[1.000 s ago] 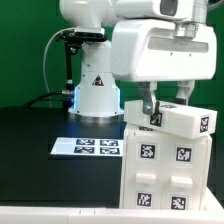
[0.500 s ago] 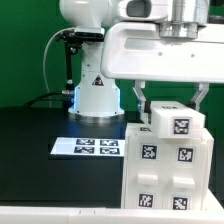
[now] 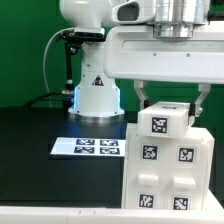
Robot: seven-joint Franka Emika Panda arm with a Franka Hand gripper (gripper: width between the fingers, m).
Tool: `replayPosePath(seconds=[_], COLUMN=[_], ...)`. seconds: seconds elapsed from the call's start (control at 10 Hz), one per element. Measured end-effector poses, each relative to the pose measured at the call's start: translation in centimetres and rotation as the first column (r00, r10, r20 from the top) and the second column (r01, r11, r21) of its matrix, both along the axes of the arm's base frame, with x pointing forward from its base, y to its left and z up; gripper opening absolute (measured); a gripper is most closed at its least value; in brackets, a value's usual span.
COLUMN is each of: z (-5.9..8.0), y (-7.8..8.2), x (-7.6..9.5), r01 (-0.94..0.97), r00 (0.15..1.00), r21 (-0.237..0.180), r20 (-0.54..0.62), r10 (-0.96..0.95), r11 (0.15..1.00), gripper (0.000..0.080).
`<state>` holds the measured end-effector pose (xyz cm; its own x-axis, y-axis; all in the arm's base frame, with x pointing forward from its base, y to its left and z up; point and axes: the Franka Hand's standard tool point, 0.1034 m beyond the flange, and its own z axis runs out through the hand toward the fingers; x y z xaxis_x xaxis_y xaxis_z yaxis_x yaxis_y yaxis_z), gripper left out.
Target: Assemble cabinet
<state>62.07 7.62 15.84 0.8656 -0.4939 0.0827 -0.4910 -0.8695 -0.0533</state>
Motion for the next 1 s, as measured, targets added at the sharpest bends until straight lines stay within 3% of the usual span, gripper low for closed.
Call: replayPosePath(seconds=[0.2, 0.5, 1.0], z=[-0.1, 0.2, 0.1], y=[0.0, 1.1, 1.1], x=[-0.1, 0.6, 0.7], r01=[0.253, 0.695, 0.875], r00=[0.968, 0.717, 0.476], r21=[0.039, 0.133, 0.155], r20=[-0.017, -0.052, -0.109], r10=[-0.252, -0.695, -0.873], r11=[0.967, 0.707, 0.458], gripper=[0.0551, 0.0551, 0.0551])
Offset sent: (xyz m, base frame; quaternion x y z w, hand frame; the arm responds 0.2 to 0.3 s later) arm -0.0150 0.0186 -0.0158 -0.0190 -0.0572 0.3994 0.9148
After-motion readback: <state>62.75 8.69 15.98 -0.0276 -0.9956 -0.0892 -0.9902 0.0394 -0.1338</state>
